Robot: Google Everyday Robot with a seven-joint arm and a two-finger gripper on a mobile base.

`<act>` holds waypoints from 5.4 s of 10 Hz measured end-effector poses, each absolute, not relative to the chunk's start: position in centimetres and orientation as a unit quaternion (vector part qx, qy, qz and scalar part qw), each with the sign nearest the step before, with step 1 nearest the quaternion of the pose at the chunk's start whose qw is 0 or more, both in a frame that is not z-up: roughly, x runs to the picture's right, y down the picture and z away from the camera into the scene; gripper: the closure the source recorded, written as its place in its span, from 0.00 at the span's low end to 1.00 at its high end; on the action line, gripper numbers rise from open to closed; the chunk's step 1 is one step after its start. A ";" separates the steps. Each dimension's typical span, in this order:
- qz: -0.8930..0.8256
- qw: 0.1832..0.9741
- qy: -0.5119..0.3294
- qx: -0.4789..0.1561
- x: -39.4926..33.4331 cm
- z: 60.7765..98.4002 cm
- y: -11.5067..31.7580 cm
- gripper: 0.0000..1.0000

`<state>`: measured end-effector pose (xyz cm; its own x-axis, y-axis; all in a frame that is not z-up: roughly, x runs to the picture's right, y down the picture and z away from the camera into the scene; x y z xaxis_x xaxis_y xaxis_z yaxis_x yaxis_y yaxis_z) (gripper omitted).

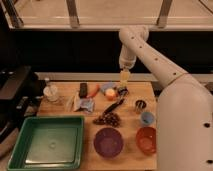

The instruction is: Place sponge in paper cup

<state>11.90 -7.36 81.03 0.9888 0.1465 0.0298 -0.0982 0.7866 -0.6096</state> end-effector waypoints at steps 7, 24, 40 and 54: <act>0.065 0.944 -0.038 -0.320 11.9 81.0 -7.4 0.20; 0.064 0.946 -0.050 -0.315 11.9 81.2 -7.9 0.20; -0.098 0.977 -0.064 -0.180 7.8 88.2 -8.9 0.20; -0.123 0.976 -0.103 -0.146 8.3 99.4 -8.4 0.20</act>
